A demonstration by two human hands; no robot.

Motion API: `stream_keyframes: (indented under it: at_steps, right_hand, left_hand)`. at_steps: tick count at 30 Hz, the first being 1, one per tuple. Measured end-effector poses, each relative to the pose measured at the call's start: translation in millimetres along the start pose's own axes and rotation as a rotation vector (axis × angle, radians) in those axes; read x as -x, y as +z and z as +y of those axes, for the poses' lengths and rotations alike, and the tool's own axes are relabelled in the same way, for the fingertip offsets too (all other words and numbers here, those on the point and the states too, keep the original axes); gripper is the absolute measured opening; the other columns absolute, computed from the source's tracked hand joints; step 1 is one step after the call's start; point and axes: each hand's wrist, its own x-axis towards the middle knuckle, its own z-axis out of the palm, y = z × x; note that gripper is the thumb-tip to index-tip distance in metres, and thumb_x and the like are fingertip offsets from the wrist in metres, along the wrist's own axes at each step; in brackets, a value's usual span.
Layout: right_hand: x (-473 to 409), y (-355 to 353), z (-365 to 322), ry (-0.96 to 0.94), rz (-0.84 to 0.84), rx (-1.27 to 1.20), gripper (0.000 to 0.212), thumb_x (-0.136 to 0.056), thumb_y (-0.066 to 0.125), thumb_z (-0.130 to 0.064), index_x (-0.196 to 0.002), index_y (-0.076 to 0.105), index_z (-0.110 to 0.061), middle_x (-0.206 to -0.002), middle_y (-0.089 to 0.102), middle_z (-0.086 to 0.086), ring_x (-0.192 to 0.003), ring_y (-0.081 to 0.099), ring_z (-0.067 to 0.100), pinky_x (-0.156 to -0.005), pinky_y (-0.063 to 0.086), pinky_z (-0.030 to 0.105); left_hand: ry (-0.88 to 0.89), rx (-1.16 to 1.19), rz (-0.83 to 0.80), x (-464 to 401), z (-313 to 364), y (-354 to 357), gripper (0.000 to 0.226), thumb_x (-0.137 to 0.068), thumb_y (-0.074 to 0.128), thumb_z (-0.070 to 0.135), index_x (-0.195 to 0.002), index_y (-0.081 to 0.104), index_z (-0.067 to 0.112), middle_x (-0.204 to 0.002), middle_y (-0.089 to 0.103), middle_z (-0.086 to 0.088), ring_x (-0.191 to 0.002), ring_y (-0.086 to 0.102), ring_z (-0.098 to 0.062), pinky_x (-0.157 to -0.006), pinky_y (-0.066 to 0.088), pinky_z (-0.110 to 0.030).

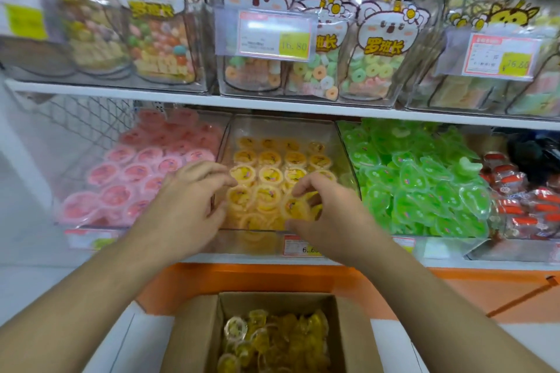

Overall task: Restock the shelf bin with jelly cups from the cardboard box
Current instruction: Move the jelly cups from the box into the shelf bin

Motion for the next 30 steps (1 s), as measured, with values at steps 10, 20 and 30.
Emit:
stream_keyframes:
  at_steps: [10,20,30]
  right_hand:
    - [-27,44,-35,-0.099,-0.162,0.153,0.023,-0.085,0.084,-0.042,-0.102,0.071,-0.034,-0.111,0.061,-0.017,-0.105,0.058,0.009,-0.083,0.049,0.028]
    - [-21,42,-22,-0.305,-0.123,0.161,0.018,-0.091,0.077,-0.020,-0.106,0.082,-0.028,-0.117,0.070,-0.017,-0.114,0.055,0.003,-0.098,0.026,0.003]
    - [-10,43,-16,-0.372,-0.177,0.232,0.028,-0.097,0.070,-0.028,-0.125,0.077,-0.029,-0.133,0.068,-0.013,-0.125,0.055,0.014,-0.104,0.034,0.016]
  left_hand:
    - [0.004,0.043,0.013,5,-23,-8,0.038,-0.087,0.069,0.022,-0.123,0.070,0.033,-0.132,0.061,0.015,-0.130,0.051,-0.016,-0.110,0.043,-0.052]
    - [0.007,0.058,0.017,7,-20,-4,0.039,-0.089,0.065,0.020,-0.127,0.069,0.030,-0.137,0.058,0.014,-0.135,0.045,-0.013,-0.113,0.036,-0.046]
    - [-0.005,0.067,0.024,10,-18,-2,0.036,-0.094,0.064,0.024,-0.129,0.069,0.032,-0.141,0.057,0.013,-0.137,0.047,-0.013,-0.114,0.039,-0.050]
